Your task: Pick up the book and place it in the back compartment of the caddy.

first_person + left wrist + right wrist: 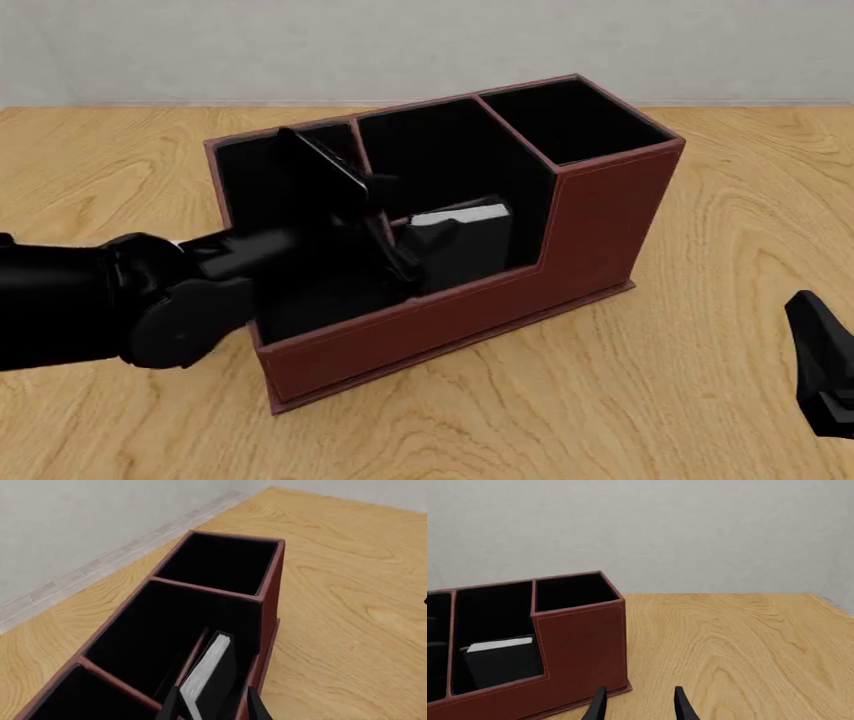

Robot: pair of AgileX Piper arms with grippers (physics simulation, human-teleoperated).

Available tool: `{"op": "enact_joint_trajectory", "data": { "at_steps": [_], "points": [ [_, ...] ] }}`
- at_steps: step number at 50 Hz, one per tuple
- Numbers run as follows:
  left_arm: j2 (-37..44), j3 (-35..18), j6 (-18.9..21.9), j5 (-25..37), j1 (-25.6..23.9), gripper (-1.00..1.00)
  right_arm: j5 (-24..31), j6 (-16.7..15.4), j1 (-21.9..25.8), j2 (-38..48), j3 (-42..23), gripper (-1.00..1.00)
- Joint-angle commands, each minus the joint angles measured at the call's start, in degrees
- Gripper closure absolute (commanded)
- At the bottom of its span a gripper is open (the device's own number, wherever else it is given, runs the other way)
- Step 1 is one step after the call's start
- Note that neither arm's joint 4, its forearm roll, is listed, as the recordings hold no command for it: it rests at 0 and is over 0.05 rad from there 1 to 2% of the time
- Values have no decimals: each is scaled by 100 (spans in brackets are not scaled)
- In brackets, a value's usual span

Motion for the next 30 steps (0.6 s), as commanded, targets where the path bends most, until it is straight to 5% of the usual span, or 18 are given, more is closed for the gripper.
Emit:
{"op": "enact_joint_trajectory", "data": {
  "at_steps": [1, 30],
  "points": [
    [-384, 160, -63, 120, 2, -100, 0, 0, 1, 0, 0, -100],
    [-2035, 1477, -147, 183, 444, -100, 0, 0, 0, 0, 0, -100]
  ]
}}
